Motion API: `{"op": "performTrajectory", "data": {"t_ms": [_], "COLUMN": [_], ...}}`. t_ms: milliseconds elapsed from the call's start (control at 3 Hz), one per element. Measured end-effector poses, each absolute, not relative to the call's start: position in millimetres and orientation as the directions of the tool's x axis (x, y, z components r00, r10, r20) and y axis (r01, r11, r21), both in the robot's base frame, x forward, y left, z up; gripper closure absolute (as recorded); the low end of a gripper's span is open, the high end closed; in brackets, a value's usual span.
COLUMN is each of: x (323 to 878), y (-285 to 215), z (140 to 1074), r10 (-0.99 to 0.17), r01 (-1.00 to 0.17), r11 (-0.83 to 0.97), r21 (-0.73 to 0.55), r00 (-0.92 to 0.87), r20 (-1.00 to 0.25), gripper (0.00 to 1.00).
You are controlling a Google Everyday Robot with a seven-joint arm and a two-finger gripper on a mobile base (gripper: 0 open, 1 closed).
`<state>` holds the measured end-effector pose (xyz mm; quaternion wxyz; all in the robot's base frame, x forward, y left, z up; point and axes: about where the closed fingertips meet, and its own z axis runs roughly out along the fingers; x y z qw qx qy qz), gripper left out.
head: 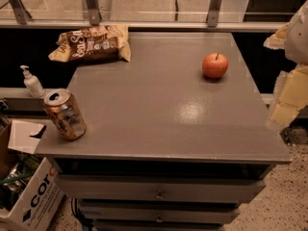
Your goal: Move apple near brown chip bag
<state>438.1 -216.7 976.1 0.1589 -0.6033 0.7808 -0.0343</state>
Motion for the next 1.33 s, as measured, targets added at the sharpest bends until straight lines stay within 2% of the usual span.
{"op": "performTrajectory", "data": {"t_ms": [667, 1333], "x": [449, 521], "y": [-214, -208], "z": [971, 951], "r10": [-0.945, -0.904], "r01": [-0.929, -0.912], "r11": [0.275, 0.305], "r21": [-0.249, -0.276], "r00": [-0.213, -0.187], "r20": [-0.249, -0.384], "gripper": [0.0, 0.0]}}
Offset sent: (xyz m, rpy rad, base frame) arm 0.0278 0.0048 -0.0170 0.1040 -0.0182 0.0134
